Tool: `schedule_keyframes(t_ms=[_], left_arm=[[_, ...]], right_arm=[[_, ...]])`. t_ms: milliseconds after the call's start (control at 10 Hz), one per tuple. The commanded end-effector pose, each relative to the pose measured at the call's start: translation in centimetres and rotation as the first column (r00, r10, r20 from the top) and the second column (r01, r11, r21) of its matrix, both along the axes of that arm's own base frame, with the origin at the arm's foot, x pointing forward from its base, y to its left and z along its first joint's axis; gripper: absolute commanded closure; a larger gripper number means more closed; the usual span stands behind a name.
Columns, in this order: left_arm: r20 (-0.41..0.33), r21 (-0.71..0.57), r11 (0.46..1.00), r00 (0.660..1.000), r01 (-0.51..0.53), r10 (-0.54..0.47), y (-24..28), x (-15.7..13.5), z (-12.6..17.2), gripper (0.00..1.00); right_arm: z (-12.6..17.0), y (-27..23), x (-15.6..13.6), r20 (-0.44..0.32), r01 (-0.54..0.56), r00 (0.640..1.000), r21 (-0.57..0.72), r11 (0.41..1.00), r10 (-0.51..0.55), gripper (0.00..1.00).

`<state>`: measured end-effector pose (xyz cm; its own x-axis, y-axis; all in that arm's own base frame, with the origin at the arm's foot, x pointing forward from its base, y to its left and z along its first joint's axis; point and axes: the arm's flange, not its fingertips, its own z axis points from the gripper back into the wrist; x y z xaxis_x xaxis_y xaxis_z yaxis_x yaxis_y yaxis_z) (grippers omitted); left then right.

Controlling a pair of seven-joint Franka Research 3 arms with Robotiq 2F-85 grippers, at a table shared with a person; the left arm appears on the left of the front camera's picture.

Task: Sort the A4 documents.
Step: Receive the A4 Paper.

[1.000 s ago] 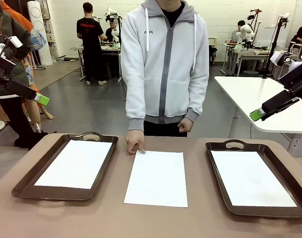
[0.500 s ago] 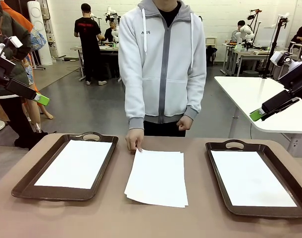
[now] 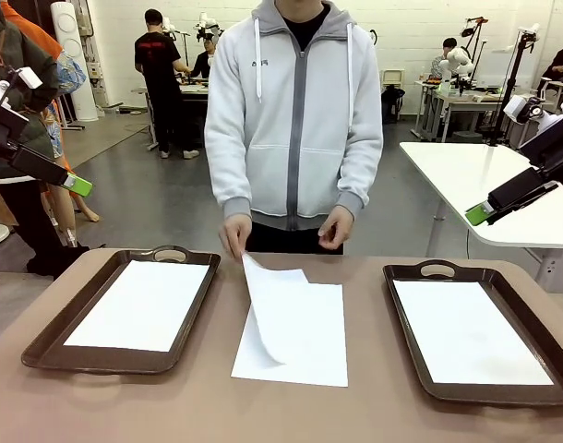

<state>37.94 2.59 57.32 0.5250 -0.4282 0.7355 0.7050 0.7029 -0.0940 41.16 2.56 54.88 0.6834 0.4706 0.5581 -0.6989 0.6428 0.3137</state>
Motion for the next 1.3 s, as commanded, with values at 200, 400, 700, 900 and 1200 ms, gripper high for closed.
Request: schedule_keyframes(t_ms=[200,400,700,900,1200], left_arm=[[0.005,0.014,1.0,1.0,0.007,-0.007,-0.02,-0.01,-0.18,0.0],[0.005,0.014,1.0,1.0,0.007,-0.007,-0.02,-0.01,-0.18,0.0],[0.005,0.014,1.0,1.0,0.007,-0.007,-0.02,-0.01,-0.18,0.0],[0.005,0.014,1.0,1.0,0.007,-0.007,-0.02,-0.01,-0.18,0.0],[0.005,0.014,1.0,1.0,0.007,-0.007,-0.02,-0.01,-0.18,0.0]], right_arm=[[-0.11,-0.03,0.09,-0.001,0.002,1.0,-0.001,1.0,-0.002,0.0],[-0.11,-0.03,0.09,-0.001,0.002,1.0,-0.001,1.0,-0.002,0.0],[-0.11,-0.03,0.09,-0.001,0.002,1.0,-0.001,1.0,-0.002,0.0],[-0.11,-0.03,0.09,-0.001,0.002,1.0,-0.001,1.0,-0.002,0.0],[-0.11,-0.03,0.09,-0.001,0.002,1.0,-0.001,1.0,-0.002,0.0]])
